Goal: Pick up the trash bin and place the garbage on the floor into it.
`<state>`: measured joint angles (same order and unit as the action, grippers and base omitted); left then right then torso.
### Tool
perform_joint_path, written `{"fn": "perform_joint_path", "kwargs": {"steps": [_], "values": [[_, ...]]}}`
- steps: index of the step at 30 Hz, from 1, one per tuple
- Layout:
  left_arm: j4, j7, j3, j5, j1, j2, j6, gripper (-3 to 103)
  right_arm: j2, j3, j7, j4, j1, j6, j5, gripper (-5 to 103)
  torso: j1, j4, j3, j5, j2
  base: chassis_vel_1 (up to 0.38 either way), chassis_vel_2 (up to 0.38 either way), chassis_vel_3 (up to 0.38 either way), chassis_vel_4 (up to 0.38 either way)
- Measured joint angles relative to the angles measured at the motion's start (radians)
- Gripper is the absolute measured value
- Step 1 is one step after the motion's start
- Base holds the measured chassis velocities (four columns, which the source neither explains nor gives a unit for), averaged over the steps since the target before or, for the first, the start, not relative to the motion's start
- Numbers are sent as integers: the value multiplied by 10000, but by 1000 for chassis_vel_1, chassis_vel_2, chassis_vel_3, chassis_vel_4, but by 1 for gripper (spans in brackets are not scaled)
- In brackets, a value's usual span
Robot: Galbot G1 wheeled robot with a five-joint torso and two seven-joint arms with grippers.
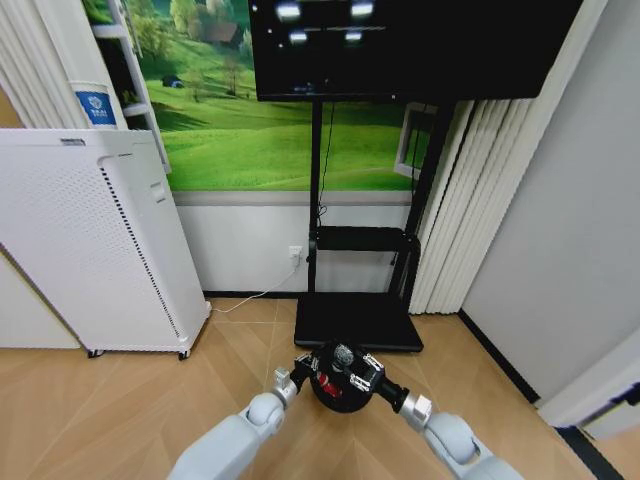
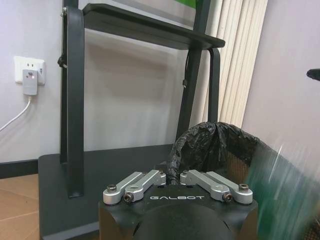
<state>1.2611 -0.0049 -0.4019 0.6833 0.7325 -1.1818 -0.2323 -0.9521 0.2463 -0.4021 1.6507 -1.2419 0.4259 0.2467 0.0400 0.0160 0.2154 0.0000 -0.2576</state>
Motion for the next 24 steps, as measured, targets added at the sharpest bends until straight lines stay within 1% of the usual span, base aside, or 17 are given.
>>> {"fn": "perform_joint_path", "kwargs": {"steps": [1, 2, 4, 5, 6, 10, 12, 13, 14, 15, 16, 18, 19, 20, 21, 23, 24], "values": [[31, -18, 22, 4, 22, 4, 5, 6, -6, 9, 2, 12, 0, -2, -8, 75, 0, 0, 0, 0, 0, 0, 0, 0, 0], [31, -18, 22, 4, 22, 4, 5, 6, -6, 9, 2, 12, 0, -2, -8, 75, 0, 0, 0, 0, 0, 0, 0, 0, 0], [138, -70, 77, 11, 89, 13, 8, 6, -30, 85, 18, 36, -25, -22, -16, 85, 0, 0, 0, 0, 0, 0, 0, 0, 0], [138, -70, 77, 11, 89, 13, 8, 6, -30, 85, 18, 36, -25, -22, -16, 85, 0, 0, 0, 0, 0, 0, 0, 0, 0], [216, -104, 105, 43, 122, 28, 15, 6, -47, 160, 30, 43, -42, -42, -6, 91, 0, 0, 1, 0, 0, 0, 0, 0, 0], [528, -418, 366, 235, 296, 77, 97, 6, -235, 593, 183, 30, -22, -267, 1, 99, 0, 2, 0, -1, -1, 0, 0, 0, 0], [935, -786, 1074, 259, 679, 209, 122, 6, -471, 1031, 1358, -157, 135, -480, 221, 100, 0, 3, 1, -2, 0, 0, 0, 0, 0], [935, -786, 1074, 259, 679, 209, 122, 6, -471, 1031, 1358, -157, 135, -480, 221, 100, 0, 3, 1, -2, 0, 0, 0, 0, 0], [1182, -924, 1440, 324, 866, 316, 138, 6, -550, 1168, 1940, -284, 228, -545, 318, 100, 0, 0, 0, -1, -1, 0, 0, 0, 0], [1182, -924, 1440, 324, 866, 316, 138, 6, -550, 1168, 1940, -284, 228, -545, 318, 100, 0, 0, 0, -1, -1, 0, 0, 0, 0], [1496, -1068, 1842, 498, 1083, 465, 194, 6, -610, 1321, 2482, -371, 305, -703, 357, 100, 0, 1, 1, 2, 0, 0, 0, 0, 0], [2213, -1481, 2866, 913, 1694, 799, 314, 6, -771, 1736, 4666, -353, 403, -2012, 267, 100, 0, 1, 0, -2, 0, 0, 0, 0, 0], [2213, -1481, 2866, 913, 1694, 799, 314, 6, -771, 1736, 4666, -353, 403, -2012, 267, 100, 0, 1, 0, -2, 0, 0, 0, 0, 0], [2511, -1600, 3395, 993, 2050, 932, 363, 6, -829, 1863, 5562, -360, 464, -2528, 368, 100, 0, 1, 0, -1, 0, 0, 0, 0, 0], [2750, -1668, 3820, 1019, 2355, 1051, 389, 6, -882, 2006, 6049, -397, 511, -2836, 419, 100, 0, 0, 0, 0, -1, 0, 0, 0, 0], [3232, -1762, 4880, 1025, 3147, 1320, 438, 6, -967, 2271, 6614, -513, 559, -3114, 444, 100, 0, 1, 0, -5, -1, 0, 0, 0, 0], [3232, -1762, 4880, 1025, 3147, 1320, 438, 6, -967, 2271, 6614, -513, 559, -3114, 444, 100, 0, 1, 0, -5, -1, 0, 0, 0, 0]]}}
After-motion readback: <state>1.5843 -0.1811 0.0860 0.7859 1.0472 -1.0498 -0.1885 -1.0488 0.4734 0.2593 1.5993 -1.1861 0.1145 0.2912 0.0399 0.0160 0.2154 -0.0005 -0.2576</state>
